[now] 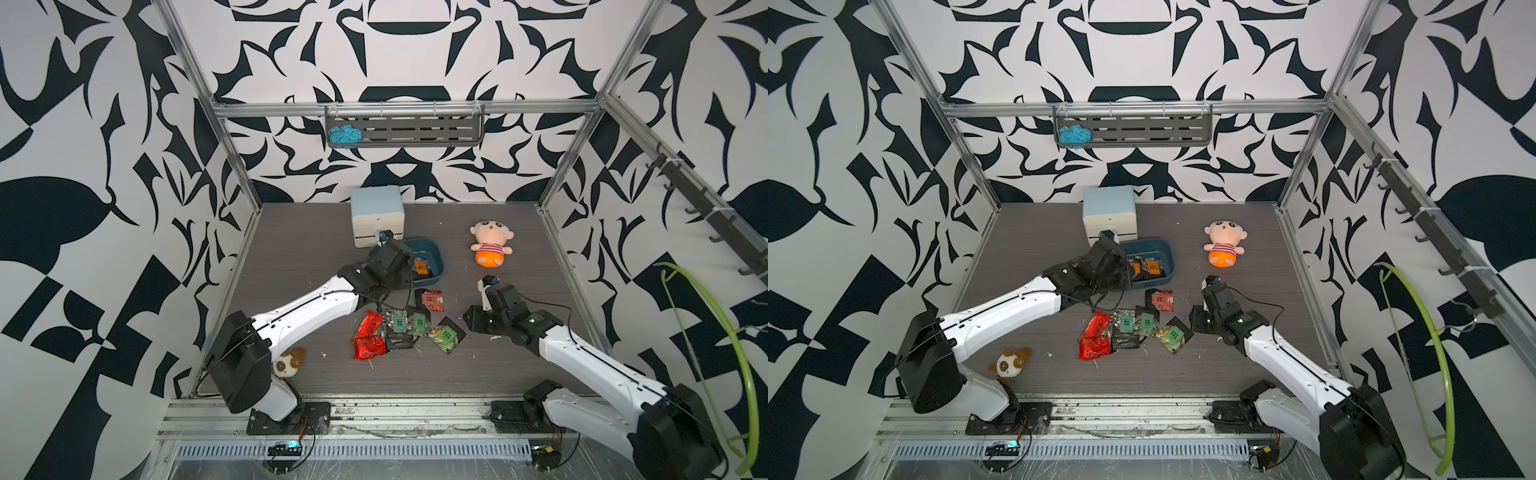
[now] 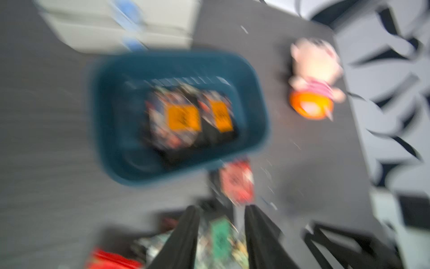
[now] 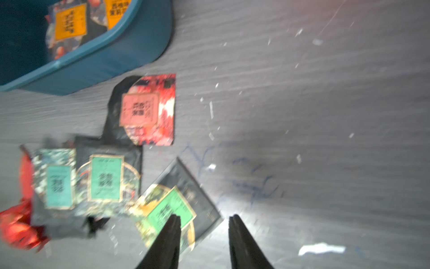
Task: Put the tea bags into the storage box
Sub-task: Pick up the tea bag from the center of the board.
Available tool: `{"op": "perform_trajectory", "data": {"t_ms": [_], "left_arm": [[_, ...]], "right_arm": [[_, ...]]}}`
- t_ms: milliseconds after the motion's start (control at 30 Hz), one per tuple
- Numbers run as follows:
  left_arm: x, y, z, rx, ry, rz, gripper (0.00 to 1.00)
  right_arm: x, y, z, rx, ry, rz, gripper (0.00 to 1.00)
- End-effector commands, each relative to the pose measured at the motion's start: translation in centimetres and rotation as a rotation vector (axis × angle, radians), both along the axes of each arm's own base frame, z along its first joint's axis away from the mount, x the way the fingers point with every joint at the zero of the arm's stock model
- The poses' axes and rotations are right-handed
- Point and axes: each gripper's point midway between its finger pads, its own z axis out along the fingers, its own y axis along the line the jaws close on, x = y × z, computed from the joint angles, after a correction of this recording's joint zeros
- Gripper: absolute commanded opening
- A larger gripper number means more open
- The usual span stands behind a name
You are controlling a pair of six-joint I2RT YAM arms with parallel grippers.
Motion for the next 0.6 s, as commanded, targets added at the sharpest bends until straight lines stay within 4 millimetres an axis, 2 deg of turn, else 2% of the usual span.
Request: {"op": "perform_trajectory", "data": {"t_ms": [0,133,233,433,567], "left_arm": [[-4.7,-3.6,-2.0,-0.101,0.112,-0.146,0.30],[-8.7,-6.0,-4.0,-0.086,0.140,-0.203,0.27],[-10.3,-7.2,-6.0,-0.059,0.165,-0.192,0.24],[-10.7,-9.3,-9.7,-0.135,0.266,-0.136,0.13],[-10.1,-9.8,-11.4,-0.080,0.296,-0.112,0.12]], "right_arm": [[-2.6,0.9,0.5,0.093,0.063,0.038,0.43],[-3.6,0.6,0.4,0.104,0.052,0.027,0.47],[-3.9,0.3,-0.2,0.091,0.069,0.015,0.47],[-4.0,0.2,-1.0,0.059,0.087,0.011,0.47],[-4.0,0.3,-1.8,0.048,0.104,0.012,0.47]]}}
